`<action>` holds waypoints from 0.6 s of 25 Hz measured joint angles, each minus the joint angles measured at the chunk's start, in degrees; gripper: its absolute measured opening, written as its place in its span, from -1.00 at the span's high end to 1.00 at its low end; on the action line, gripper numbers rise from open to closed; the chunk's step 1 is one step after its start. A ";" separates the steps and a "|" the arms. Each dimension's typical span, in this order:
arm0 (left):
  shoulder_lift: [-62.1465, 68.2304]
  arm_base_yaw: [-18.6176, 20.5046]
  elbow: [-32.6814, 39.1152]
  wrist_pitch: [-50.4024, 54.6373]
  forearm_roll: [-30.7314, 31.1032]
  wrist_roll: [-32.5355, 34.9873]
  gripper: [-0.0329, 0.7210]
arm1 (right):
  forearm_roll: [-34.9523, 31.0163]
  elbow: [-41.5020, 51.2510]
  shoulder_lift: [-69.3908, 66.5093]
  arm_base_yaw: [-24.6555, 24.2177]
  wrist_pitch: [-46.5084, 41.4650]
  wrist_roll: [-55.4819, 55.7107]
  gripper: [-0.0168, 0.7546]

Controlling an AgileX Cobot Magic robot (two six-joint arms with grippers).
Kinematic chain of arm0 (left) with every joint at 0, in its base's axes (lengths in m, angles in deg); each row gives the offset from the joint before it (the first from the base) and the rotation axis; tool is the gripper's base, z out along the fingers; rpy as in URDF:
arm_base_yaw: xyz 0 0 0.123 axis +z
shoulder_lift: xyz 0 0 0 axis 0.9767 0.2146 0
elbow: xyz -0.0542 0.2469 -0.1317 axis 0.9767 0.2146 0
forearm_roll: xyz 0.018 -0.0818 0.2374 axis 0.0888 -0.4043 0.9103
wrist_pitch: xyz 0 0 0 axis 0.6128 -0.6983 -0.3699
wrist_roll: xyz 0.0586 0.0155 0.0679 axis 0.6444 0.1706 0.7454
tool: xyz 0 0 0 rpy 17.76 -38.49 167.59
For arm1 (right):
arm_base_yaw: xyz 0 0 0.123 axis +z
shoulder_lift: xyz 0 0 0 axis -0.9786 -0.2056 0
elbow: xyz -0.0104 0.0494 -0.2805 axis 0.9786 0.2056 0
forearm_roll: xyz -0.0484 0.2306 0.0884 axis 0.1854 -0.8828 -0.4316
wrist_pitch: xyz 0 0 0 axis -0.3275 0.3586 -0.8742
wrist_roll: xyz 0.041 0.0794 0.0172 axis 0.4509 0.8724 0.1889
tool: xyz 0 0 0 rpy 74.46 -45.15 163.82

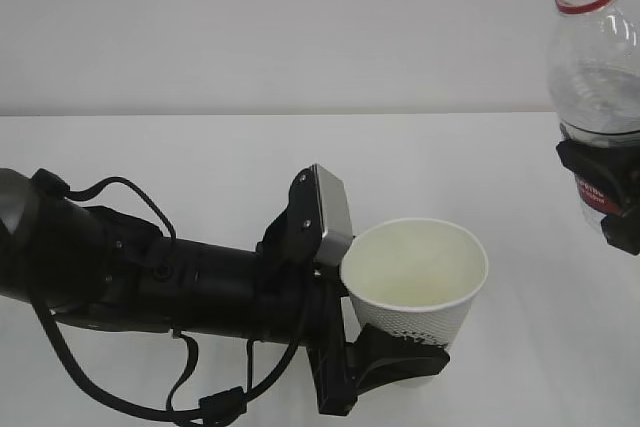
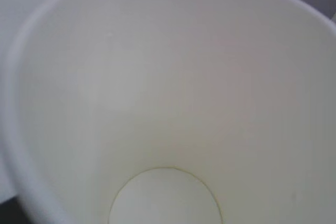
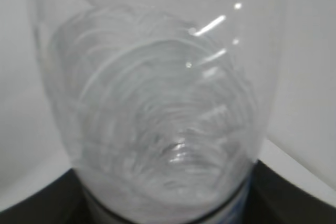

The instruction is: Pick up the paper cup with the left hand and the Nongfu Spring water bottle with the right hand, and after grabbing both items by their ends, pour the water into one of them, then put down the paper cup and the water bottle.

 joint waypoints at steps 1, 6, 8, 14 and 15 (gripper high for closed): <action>0.00 0.00 0.00 -0.29 0.00 0.00 -0.55 | 0.76 0.00 0.00 0.00 0.00 0.00 -0.15; 0.00 0.00 0.00 -0.51 0.00 0.00 -0.55 | 4.13 0.00 0.00 0.00 0.00 0.00 -0.15; 0.00 0.00 0.00 -0.66 0.00 0.00 -0.55 | 5.74 0.00 0.00 0.00 0.00 0.00 -0.15; 0.00 0.00 0.00 -1.02 0.00 0.00 -0.55 | 10.69 0.00 0.00 0.00 0.11 -0.42 -0.15; 0.00 0.00 0.00 -1.12 0.00 0.00 -0.55 | 11.07 0.00 0.00 0.00 0.22 -1.04 -0.15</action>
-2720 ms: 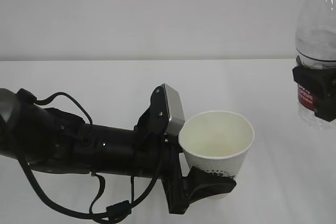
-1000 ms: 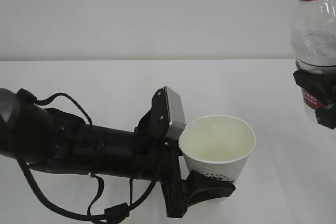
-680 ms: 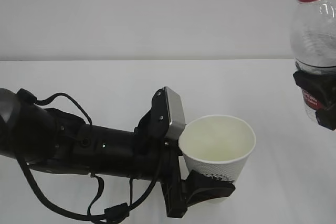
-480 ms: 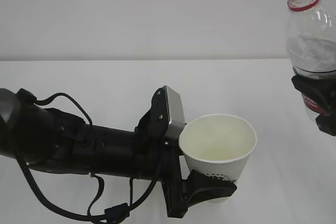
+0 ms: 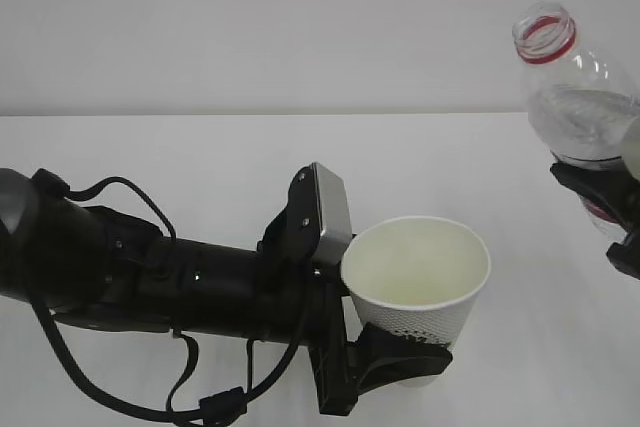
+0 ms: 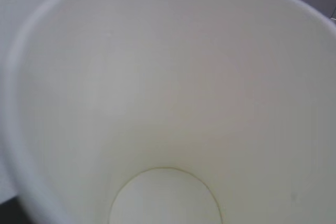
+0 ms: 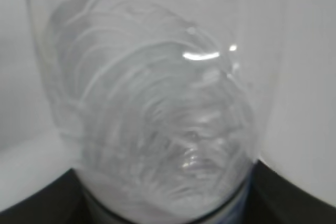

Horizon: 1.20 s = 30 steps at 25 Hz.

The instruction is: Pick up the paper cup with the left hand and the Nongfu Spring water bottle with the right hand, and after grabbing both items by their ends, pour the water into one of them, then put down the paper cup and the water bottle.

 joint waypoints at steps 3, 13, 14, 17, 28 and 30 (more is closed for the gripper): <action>0.00 0.00 0.00 0.01 0.03 0.00 -0.54 | 0.59 0.00 0.00 0.00 0.11 -3.16 -0.15; 0.00 0.00 0.00 0.01 0.13 0.00 -0.54 | 0.68 0.00 0.00 0.00 1.00 -12.64 -0.15; 0.00 0.00 0.00 0.01 0.13 0.00 -0.54 | 0.68 0.00 0.00 0.00 1.10 -12.97 -0.15; 0.00 0.00 0.00 0.01 0.13 0.00 -0.54 | 0.81 0.00 0.00 0.00 1.22 -14.47 -0.15; 0.00 0.00 0.00 0.01 0.13 0.00 -0.54 | 0.84 0.00 0.00 0.00 2.13 -20.16 -0.15; 0.00 0.00 0.00 0.01 0.13 0.00 -0.54 | 0.84 0.00 0.00 0.00 2.54 -21.30 -0.15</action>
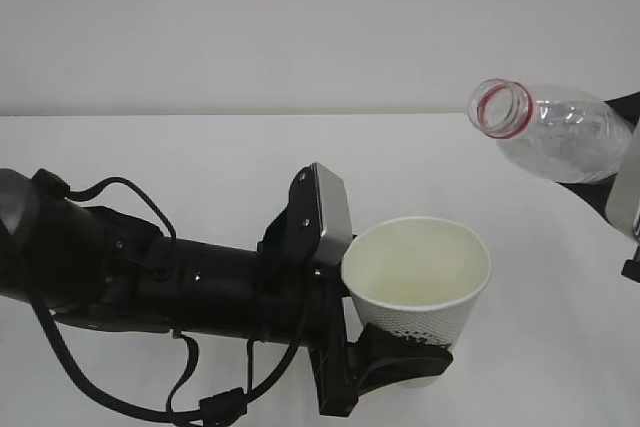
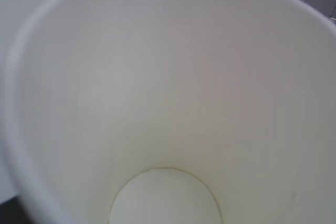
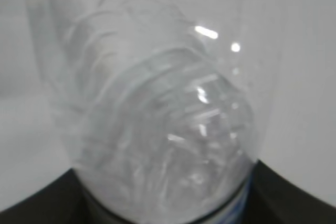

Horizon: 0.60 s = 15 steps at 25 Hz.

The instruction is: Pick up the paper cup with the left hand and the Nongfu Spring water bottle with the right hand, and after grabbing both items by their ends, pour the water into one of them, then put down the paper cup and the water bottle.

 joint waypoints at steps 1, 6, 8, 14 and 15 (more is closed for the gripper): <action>0.00 0.00 0.00 0.00 0.00 0.00 -0.54 | 0.00 0.00 0.00 0.00 0.30 -0.58 -0.15; 0.00 0.00 0.00 0.00 0.00 0.00 -0.54 | -0.10 0.00 0.00 0.00 0.51 -2.65 -0.15; 0.00 0.00 0.00 0.00 0.00 0.00 -0.54 | -0.23 0.00 0.00 0.00 0.51 -3.53 -0.15; 0.00 0.00 0.00 0.00 0.00 -0.04 -0.54 | -3.54 0.00 0.00 0.00 0.55 -8.31 -0.15; 0.00 0.00 0.00 0.00 0.00 -0.04 -0.54 | -3.86 0.00 0.00 0.00 0.55 -8.82 -0.15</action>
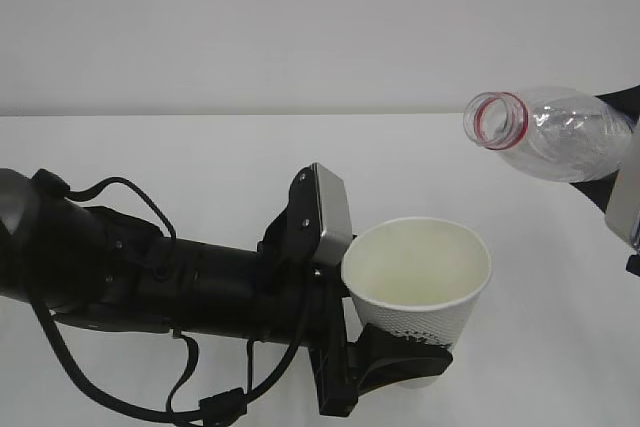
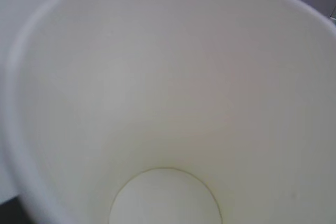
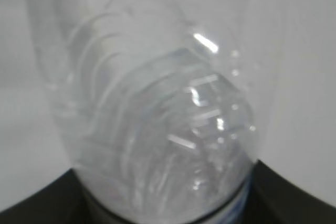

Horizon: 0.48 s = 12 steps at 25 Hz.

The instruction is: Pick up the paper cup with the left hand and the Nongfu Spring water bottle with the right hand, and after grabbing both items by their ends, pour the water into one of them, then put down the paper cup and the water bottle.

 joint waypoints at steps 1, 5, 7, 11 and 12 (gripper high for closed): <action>0.00 0.00 0.00 0.00 0.00 0.00 -0.54 | -0.38 0.00 0.00 0.00 0.00 -0.64 -0.15; 0.00 0.00 0.00 0.00 0.00 0.00 -0.54 | -0.99 0.00 0.00 0.00 0.00 -1.75 -0.15; 0.00 0.00 0.00 0.00 0.00 0.00 -0.54 | -1.08 0.00 0.00 0.00 0.00 -2.54 -0.15; 0.00 0.00 0.00 0.00 0.00 0.00 -0.54 | -1.31 0.00 0.00 0.00 0.00 -3.90 -0.15; 0.00 0.00 0.00 0.00 0.00 0.00 -0.54 | -1.63 0.00 0.00 0.00 0.00 -4.18 -0.15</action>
